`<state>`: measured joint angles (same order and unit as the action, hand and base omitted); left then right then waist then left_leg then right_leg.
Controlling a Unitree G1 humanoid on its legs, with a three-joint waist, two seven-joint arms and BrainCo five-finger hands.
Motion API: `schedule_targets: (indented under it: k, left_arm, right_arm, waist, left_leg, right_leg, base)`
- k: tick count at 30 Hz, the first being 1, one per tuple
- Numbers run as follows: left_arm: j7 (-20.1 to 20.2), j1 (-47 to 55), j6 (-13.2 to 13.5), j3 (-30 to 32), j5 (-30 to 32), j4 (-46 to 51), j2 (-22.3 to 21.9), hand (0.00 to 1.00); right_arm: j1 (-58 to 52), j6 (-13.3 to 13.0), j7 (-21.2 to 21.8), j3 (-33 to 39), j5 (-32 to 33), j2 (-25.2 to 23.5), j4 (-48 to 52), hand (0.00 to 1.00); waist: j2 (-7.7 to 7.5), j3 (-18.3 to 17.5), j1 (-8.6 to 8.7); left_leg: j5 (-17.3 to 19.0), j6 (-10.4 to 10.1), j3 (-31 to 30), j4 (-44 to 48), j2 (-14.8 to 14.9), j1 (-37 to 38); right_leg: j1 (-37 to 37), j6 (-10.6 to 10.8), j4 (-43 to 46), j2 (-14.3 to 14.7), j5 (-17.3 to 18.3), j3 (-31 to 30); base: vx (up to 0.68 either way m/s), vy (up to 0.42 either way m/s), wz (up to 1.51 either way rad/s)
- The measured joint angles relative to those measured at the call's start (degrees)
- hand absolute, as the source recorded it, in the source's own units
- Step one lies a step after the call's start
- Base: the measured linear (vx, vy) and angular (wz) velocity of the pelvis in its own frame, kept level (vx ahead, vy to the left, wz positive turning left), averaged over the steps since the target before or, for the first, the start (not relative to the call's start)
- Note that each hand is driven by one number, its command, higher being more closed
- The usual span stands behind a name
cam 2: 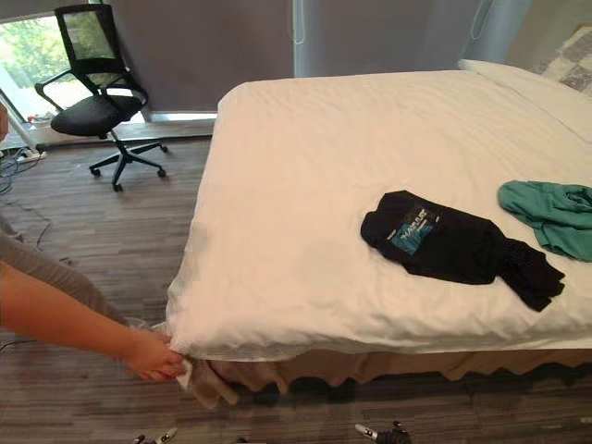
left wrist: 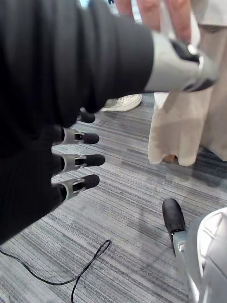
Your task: Tidy the bed and pick cloth on bed and put in laundry
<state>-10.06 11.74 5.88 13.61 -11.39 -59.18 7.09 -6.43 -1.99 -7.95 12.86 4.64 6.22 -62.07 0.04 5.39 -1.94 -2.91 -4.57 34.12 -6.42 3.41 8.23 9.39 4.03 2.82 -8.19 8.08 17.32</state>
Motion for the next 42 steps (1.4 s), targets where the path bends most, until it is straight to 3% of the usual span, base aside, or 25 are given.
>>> schedule_targets:
  k: [15,24,27,31,37,42]
  left_arm:
    - [-1.08,-0.49,0.12,1.09,-0.80,0.00,0.04,0.00]
    - [-1.23,-2.20,6.42,1.06,-2.36,1.45,1.00,0.00]
    - [-4.32,-2.77,8.81,-0.17,-0.78,7.61,2.08,0.00]
    - [-8.55,-7.55,10.08,-5.94,5.05,19.62,7.55,0.00]
    - [-8.55,-16.57,9.61,-11.16,12.42,30.82,15.00,0.00]
    - [-7.04,-26.22,8.45,-15.34,13.15,31.20,21.39,0.00]
  right_arm:
    - [-0.49,-0.88,-0.03,0.01,-0.02,0.12,0.02,0.00]
    - [-0.45,-0.91,0.09,-0.01,-0.02,0.17,0.14,0.00]
    - [-0.48,-0.88,0.08,-0.20,0.00,0.34,0.14,0.00]
    - [-0.57,-0.86,0.02,-1.38,0.02,0.70,0.33,0.00]
    - [-1.02,-0.90,-0.92,-1.98,0.45,0.56,0.65,0.00]
    - [-3.14,-0.98,-0.92,-4.24,0.32,0.52,3.09,0.00]
  waist:
    - [0.27,0.56,0.20]
    - [0.58,0.75,0.67]
    - [0.60,0.81,1.11]
    - [0.66,0.77,1.61]
    - [0.71,0.79,2.88]
    - [0.80,0.73,3.96]
  left_leg:
    - [0.61,-0.41,1.44,0.00,0.06,1.31]
    - [0.65,-0.45,1.50,0.00,0.10,1.49]
    - [0.65,-0.45,1.45,0.00,0.12,1.46]
    - [0.66,-0.41,1.27,0.00,0.09,0.70]
    - [0.65,-0.42,1.29,0.02,0.14,0.27]
    - [0.51,-0.64,3.04,0.04,1.60,1.35]
  right_leg:
    - [0.62,-0.01,-0.31,0.08,-0.01,-1.49]
    - [0.66,-0.02,-0.34,0.10,0.00,-1.67]
    - [0.61,-0.02,-0.46,0.10,0.00,-1.67]
    - [-0.08,-0.02,-0.71,0.10,0.00,-1.64]
    - [-0.38,-0.53,-0.73,0.32,-0.36,-1.78]
    - [-0.31,-2.31,-0.98,1.70,-1.57,-3.53]
  base:
    - [0.01,0.004,-0.04]
    - [0.00,0.000,-0.01]
    - [0.00,0.000,0.00]
    - [0.00,0.000,0.00]
    - [0.05,-0.003,-0.01]
    - [0.03,-0.034,-0.20]
